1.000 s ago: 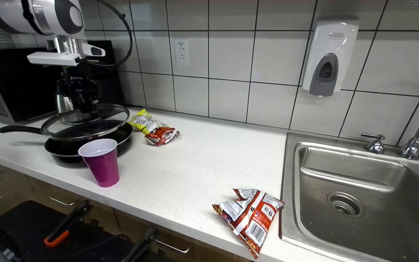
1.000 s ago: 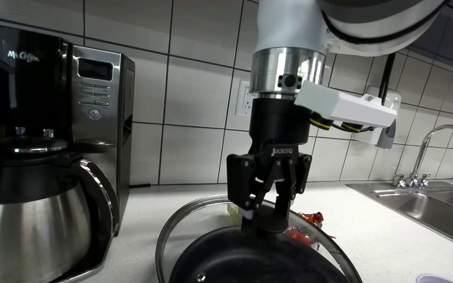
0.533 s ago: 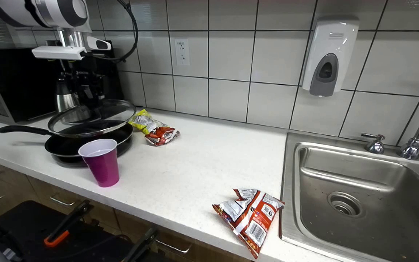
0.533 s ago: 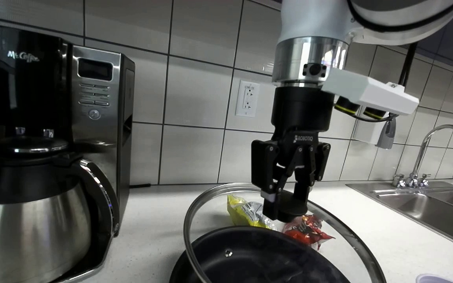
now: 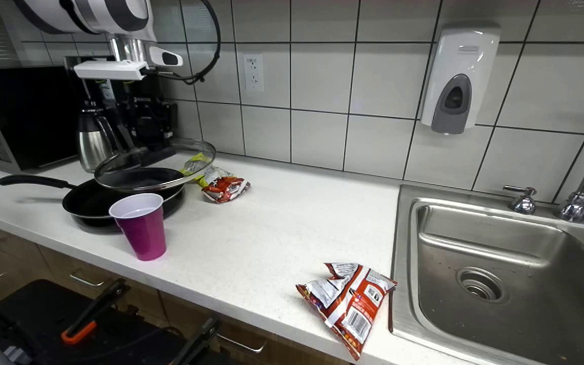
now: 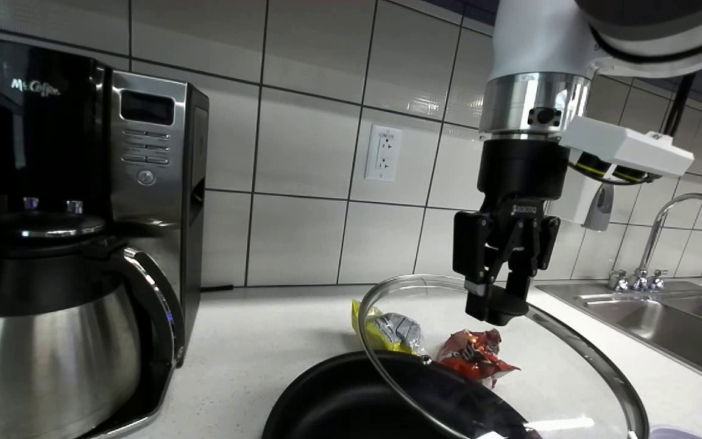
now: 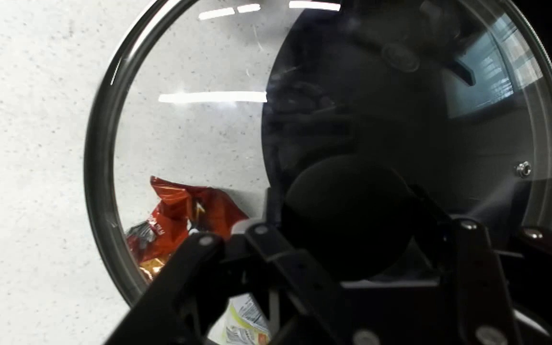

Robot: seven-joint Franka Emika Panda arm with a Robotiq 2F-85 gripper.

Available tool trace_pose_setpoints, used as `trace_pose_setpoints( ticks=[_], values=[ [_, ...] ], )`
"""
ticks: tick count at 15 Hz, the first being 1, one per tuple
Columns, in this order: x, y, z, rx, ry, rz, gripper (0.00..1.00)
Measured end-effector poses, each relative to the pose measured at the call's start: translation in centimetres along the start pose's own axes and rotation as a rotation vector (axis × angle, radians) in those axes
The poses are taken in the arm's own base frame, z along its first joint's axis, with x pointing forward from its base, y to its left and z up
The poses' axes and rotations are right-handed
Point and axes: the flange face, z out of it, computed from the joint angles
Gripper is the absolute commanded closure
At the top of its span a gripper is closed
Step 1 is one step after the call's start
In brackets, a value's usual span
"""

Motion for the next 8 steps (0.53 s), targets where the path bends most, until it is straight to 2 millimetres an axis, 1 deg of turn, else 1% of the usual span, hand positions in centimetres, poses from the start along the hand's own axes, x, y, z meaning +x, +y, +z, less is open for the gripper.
trace_pose_setpoints(
  ticks=[4,8],
  values=[
    [0.4,3.3,0.1,0.001,0.0,0.043,0.61],
    [0.6,5.8,0.1,0.003,0.002,0.086,0.61]
  ],
)
